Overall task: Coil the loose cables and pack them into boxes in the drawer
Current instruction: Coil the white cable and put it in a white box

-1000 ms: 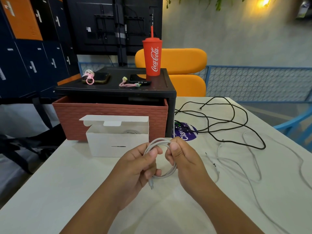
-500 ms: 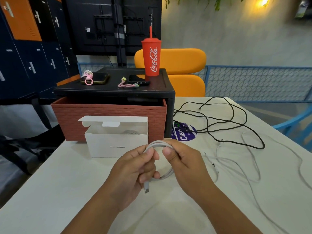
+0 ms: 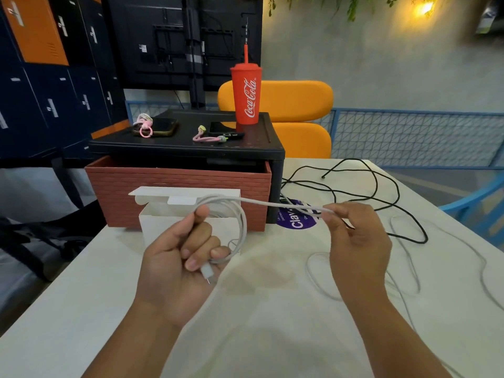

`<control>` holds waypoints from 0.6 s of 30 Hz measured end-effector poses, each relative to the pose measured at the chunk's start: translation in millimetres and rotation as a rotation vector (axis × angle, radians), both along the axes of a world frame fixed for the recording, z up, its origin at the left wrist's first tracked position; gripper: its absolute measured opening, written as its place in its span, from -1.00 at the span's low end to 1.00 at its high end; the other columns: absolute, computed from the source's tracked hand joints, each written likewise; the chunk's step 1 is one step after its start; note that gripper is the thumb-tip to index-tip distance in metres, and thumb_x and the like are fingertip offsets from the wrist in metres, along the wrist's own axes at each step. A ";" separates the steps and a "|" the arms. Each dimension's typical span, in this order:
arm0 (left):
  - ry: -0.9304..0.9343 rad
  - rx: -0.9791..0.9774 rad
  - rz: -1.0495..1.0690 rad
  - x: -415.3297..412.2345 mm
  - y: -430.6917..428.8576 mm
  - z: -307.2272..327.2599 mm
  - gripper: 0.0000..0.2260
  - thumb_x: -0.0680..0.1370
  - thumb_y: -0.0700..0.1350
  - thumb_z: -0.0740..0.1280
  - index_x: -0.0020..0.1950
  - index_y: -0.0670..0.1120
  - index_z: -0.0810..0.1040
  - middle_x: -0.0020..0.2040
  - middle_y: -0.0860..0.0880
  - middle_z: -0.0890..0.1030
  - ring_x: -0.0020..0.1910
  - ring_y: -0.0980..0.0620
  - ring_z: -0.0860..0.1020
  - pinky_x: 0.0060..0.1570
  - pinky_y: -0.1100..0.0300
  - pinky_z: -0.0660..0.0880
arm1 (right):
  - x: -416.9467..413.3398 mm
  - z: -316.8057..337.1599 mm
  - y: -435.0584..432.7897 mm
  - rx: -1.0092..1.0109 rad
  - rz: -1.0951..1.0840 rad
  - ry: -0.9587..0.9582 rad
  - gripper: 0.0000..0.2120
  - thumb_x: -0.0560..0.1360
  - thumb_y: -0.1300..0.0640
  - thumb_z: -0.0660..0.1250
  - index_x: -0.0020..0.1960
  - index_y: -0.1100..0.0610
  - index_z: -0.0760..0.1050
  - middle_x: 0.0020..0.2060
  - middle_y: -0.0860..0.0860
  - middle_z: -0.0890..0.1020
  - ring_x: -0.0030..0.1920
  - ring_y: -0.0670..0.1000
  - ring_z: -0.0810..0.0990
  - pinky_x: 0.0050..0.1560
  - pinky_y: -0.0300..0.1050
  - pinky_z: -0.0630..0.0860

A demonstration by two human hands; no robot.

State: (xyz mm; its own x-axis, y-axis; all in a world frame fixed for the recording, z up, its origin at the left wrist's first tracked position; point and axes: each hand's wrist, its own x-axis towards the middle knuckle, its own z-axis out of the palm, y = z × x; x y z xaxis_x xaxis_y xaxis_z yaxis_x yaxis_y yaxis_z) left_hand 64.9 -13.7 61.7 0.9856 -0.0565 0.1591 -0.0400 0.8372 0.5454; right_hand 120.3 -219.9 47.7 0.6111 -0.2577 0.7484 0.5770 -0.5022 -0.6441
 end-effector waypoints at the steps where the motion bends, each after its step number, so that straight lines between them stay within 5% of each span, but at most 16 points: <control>1: -0.051 -0.041 -0.096 3.2 3.0 -4.3 -0.89 0.40 -0.17 0.37 -0.12 -0.13 0.64 -0.52 0.05 0.21 -0.58 0.12 0.20 -0.39 0.26 0.47 | -2.2 1.2 0.4 -0.002 -0.012 -0.084 -0.76 0.47 0.26 0.33 -0.11 -0.10 0.51 -0.19 -0.08 0.52 -0.10 -0.36 0.45 -0.11 -0.54 0.34; 4: -0.112 -0.063 -0.240 7.6 9.8 -9.5 -0.70 0.65 -0.12 0.07 0.20 -0.20 0.53 -0.38 -0.01 0.28 -0.42 0.08 0.27 -0.07 0.19 0.47 | -8.0 4.2 -0.4 -0.052 -0.015 -0.324 -0.81 0.47 0.34 0.30 0.04 0.17 0.56 -0.16 0.05 0.50 -0.08 -0.32 0.43 -0.04 -0.48 0.36; 7: -0.054 -0.059 -0.142 7.4 6.1 -5.5 -0.81 0.50 -0.14 0.31 0.06 -0.15 0.62 -0.47 0.03 0.24 -0.50 0.13 0.20 -0.27 0.25 0.50 | -10.5 5.8 -1.5 -0.122 0.031 -0.413 -0.79 0.48 0.35 0.23 0.10 0.27 0.52 -0.17 0.07 0.48 -0.11 -0.14 0.46 -0.09 -0.37 0.40; 11: 0.062 0.007 0.120 -0.4 -3.3 6.3 -0.82 0.24 -0.09 0.38 -0.18 -0.07 0.64 -0.56 0.07 0.17 -0.63 0.17 0.15 -0.51 0.34 0.42 | -3.8 -2.1 4.6 -0.233 0.134 -0.163 -0.74 0.49 0.21 0.19 0.04 0.22 0.62 -0.19 -0.15 0.43 -0.19 -0.11 0.43 -0.21 -0.42 0.33; 15: 0.077 0.016 0.158 -1.5 -3.6 8.2 -0.90 0.23 -0.09 0.38 -0.29 -0.06 0.59 -0.56 0.07 0.17 -0.65 0.16 0.19 -0.51 0.34 0.41 | 2.3 -10.5 6.3 -0.477 0.088 0.139 -0.81 0.47 0.32 0.27 -0.08 0.14 0.63 -0.23 0.00 0.53 -0.16 0.00 0.43 -0.26 -0.18 0.38; 18: 0.037 0.025 0.165 -2.6 -3.2 7.2 -0.91 0.24 -0.10 0.38 -0.29 -0.05 0.59 -0.56 0.07 0.18 -0.64 0.16 0.20 -0.48 0.33 0.43 | 0.7 -11.8 8.1 -0.661 0.109 0.341 -0.78 0.55 0.27 0.20 -0.01 0.06 0.59 -0.10 -0.01 0.51 -0.03 0.02 0.40 -0.07 -0.04 0.42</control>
